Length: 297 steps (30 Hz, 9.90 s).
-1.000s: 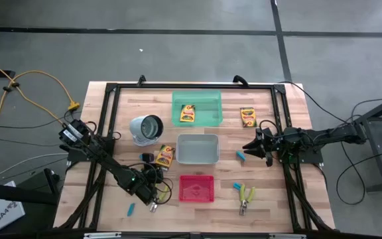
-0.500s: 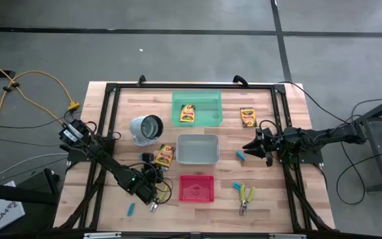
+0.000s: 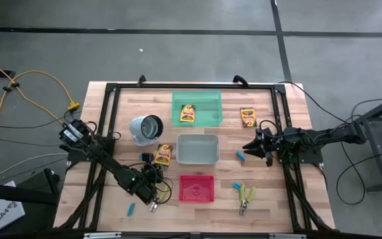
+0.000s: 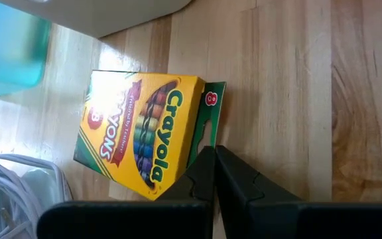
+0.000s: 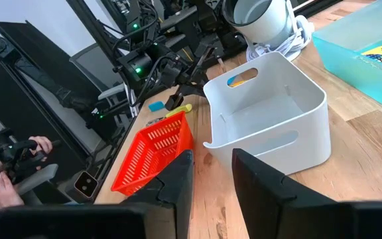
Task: Pick & Place School Supplies
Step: Put the bottom yellow crayon box into the green bin, then put the yellow crayon box into the green bin
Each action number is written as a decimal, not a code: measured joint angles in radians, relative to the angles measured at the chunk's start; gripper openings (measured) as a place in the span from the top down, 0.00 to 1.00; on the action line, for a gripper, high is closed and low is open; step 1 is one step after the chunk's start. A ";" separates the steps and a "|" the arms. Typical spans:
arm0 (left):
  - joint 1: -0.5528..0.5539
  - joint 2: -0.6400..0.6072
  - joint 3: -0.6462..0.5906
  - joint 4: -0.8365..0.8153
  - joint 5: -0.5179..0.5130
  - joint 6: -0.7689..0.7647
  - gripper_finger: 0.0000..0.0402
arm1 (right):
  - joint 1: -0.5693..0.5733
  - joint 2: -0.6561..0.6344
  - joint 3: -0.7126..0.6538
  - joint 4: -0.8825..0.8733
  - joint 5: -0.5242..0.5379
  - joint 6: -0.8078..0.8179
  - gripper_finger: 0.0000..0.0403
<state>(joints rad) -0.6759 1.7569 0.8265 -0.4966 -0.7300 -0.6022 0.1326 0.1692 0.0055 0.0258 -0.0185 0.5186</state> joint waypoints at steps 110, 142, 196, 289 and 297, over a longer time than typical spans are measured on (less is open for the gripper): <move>0.415 -0.530 0.345 -0.161 0.061 0.567 1.00 | 0.000 0.000 0.000 0.000 0.000 0.000 0.76; 1.012 -0.215 0.344 0.272 0.541 0.946 1.00 | 0.000 0.000 0.000 0.000 0.000 0.000 0.76; 1.090 0.017 0.345 0.585 0.871 0.916 1.00 | 0.000 0.000 0.000 -0.004 -0.007 0.000 0.76; 0.371 -1.606 -0.781 0.610 0.311 0.674 1.00 | 0.000 0.000 0.000 0.000 -0.007 0.000 0.76; 0.371 -1.633 -0.807 0.613 0.313 0.661 1.00 | 0.000 0.000 0.000 0.000 -0.007 0.000 0.76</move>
<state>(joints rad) -0.3046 0.1244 0.0193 0.1166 -0.4168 0.0587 0.1329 0.1696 0.0051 0.0257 -0.0257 0.5189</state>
